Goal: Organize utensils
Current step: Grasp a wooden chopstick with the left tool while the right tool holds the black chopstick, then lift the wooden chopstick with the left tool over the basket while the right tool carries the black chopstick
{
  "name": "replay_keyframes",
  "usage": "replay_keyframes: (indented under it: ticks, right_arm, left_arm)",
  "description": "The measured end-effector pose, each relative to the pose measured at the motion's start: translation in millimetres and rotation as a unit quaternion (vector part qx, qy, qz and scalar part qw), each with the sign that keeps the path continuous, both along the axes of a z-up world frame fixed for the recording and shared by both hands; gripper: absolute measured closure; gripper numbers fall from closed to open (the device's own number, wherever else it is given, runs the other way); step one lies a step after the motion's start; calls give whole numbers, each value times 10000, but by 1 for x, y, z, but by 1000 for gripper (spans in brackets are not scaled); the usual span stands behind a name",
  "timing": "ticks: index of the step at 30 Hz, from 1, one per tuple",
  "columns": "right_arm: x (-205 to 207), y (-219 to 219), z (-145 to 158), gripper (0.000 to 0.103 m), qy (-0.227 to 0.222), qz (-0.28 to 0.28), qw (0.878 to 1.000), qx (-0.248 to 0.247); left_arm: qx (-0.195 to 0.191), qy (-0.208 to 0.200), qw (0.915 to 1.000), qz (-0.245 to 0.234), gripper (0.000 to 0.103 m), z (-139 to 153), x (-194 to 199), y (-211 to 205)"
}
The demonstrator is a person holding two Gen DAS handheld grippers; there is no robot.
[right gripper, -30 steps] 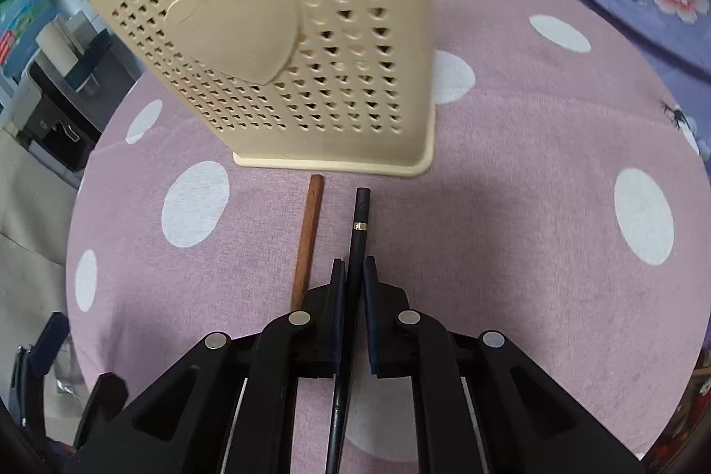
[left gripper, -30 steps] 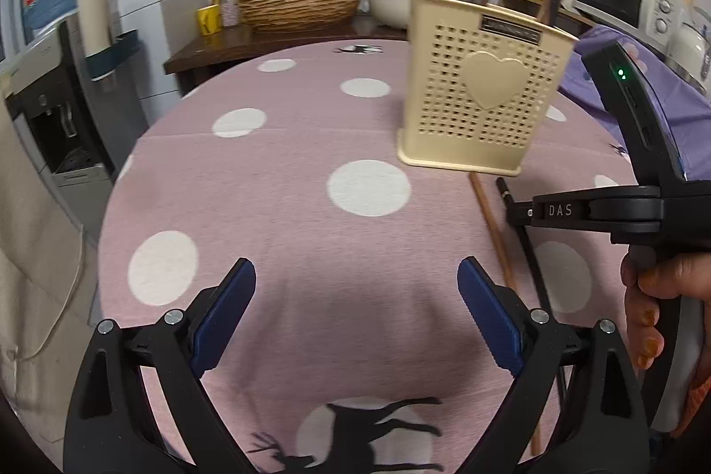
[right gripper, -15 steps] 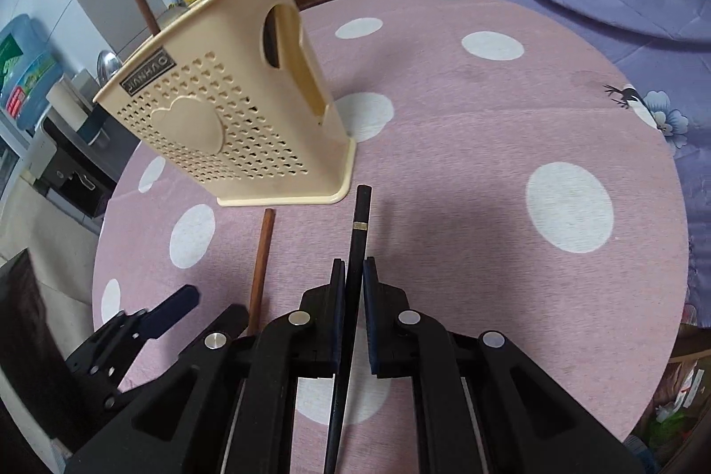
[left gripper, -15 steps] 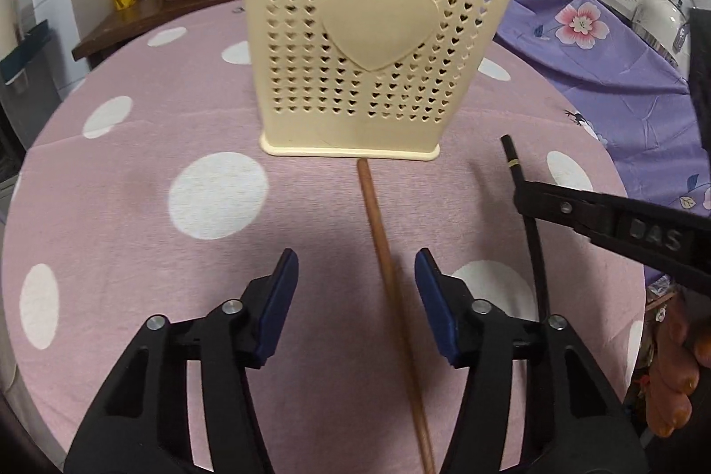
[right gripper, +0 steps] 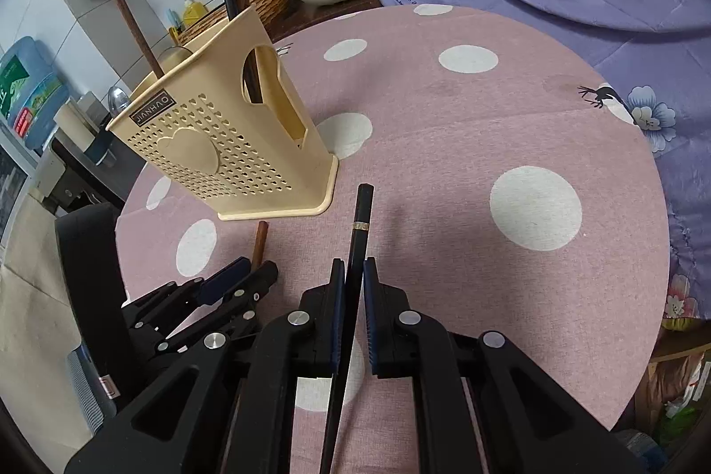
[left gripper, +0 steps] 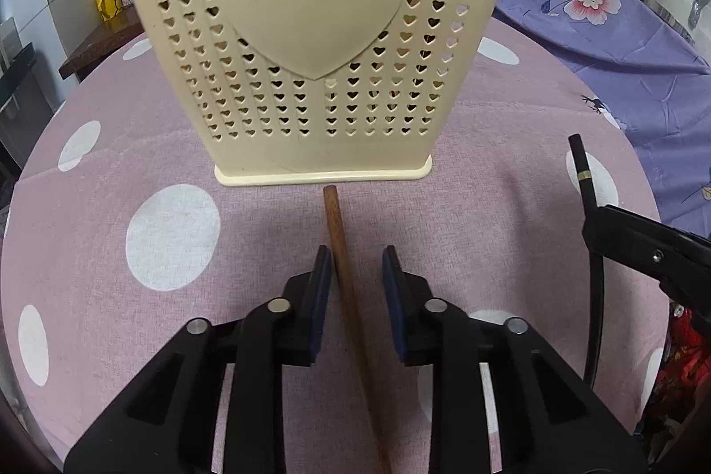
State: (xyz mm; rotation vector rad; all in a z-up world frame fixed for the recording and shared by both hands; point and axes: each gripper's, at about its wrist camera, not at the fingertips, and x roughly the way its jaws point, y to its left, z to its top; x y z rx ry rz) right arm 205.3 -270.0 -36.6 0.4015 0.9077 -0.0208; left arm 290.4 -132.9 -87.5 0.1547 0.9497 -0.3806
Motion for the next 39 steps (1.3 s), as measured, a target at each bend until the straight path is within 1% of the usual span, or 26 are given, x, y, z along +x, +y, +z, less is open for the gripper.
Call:
replay_keyframes:
  ticks: [5, 13, 15, 17, 23, 31, 35, 39]
  right_arm:
    - [-2, -1, 0, 95, -33, -22, 10000, 29]
    - [-7, -2, 4, 95, -124, -29, 9999, 64]
    - [-9, -2, 7, 95, -183, -8, 9998, 70]
    - [-12, -1, 9, 95, -256, 29, 9996, 71]
    - [-17, 5, 19, 95, -466, 153, 9988, -2]
    - [-33, 22, 46, 95, -893, 418, 9949, -209]
    - [-43, 29, 64, 95, -1168, 575, 9911, -279]
    - [-50, 36, 80, 95, -1391, 770, 9867, -352]
  left_arm:
    - [126, -100, 9999, 59, 94, 0, 8, -9]
    - [81, -116, 9998, 154, 95, 0, 10, -14]
    - [13, -75, 9998, 174, 95, 0, 9, -13]
    - [-117, -123, 9997, 180, 95, 3, 5, -7]
    - [-488, -360, 9979, 238, 95, 30, -9, 15]
    - [-1067, -864, 9902, 264, 95, 86, -45, 53]
    - [-1216, -1144, 9856, 280, 95, 110, -67, 70]
    - [-1215, -1369, 9827, 293, 96, 127, -79, 82]
